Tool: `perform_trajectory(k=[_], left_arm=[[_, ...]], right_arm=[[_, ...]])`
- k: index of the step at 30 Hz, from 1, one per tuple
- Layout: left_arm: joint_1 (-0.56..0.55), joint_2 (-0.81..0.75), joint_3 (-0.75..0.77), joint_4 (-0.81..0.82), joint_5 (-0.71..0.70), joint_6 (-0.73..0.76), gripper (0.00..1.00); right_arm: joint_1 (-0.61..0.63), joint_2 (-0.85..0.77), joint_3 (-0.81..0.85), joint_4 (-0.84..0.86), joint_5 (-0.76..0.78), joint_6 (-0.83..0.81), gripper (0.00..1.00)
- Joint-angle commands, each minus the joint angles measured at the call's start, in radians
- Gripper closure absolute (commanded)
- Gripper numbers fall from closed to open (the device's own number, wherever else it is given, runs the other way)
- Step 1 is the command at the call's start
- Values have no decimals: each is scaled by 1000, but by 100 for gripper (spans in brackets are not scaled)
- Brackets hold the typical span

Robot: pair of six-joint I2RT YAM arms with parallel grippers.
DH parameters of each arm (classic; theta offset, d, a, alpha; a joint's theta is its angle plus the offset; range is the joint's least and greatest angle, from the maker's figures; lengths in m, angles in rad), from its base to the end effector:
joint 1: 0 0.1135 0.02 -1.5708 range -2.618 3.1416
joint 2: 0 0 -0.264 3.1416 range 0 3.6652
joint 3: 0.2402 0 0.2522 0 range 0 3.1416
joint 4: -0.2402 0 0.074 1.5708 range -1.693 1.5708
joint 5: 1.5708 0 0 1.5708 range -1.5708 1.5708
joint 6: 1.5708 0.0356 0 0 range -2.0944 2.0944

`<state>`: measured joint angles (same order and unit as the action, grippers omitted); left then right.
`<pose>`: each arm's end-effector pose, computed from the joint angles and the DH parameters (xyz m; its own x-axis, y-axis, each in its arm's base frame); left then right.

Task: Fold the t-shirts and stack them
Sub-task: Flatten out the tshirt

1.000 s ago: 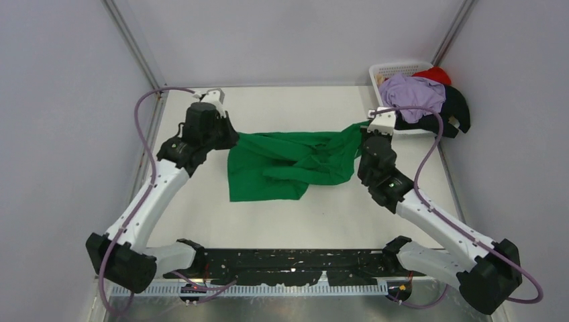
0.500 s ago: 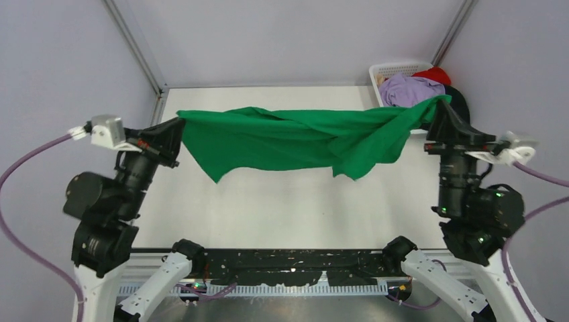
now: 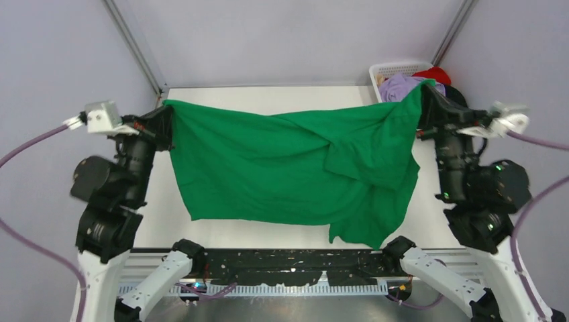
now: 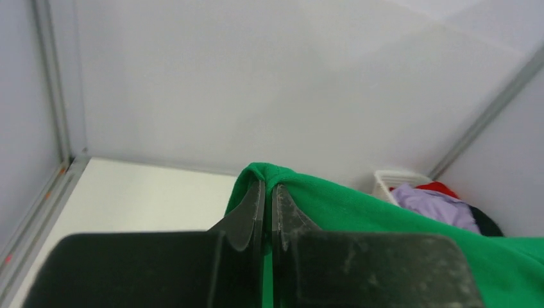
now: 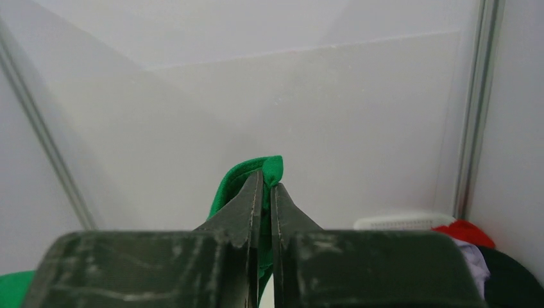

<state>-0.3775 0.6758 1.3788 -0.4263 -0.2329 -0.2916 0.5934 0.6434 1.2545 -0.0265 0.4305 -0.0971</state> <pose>0.0650 -0.0169 0.5125 0.1995 -0.3800 -0.9032 0.2188 0.9157 -0.3369 0.0611 0.0233 0.5203 0.4767 0.2152 -0.8523 -0.1742 0.9735 0.1484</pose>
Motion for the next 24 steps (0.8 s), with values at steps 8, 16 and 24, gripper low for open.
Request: perform_trajectory(k=[8,16,24], left_arm=[[145,750,-61,-165,-339,-171,96],[184,1177,298,-412,-273,-226,4],[183,962,165,-336,-115,-206,0]], right_arm=[[-212,628,-82,-51,120,117,95],[-270,1105,123,-53,75,135,39],[-269,1003,86,-180,63,209,5]])
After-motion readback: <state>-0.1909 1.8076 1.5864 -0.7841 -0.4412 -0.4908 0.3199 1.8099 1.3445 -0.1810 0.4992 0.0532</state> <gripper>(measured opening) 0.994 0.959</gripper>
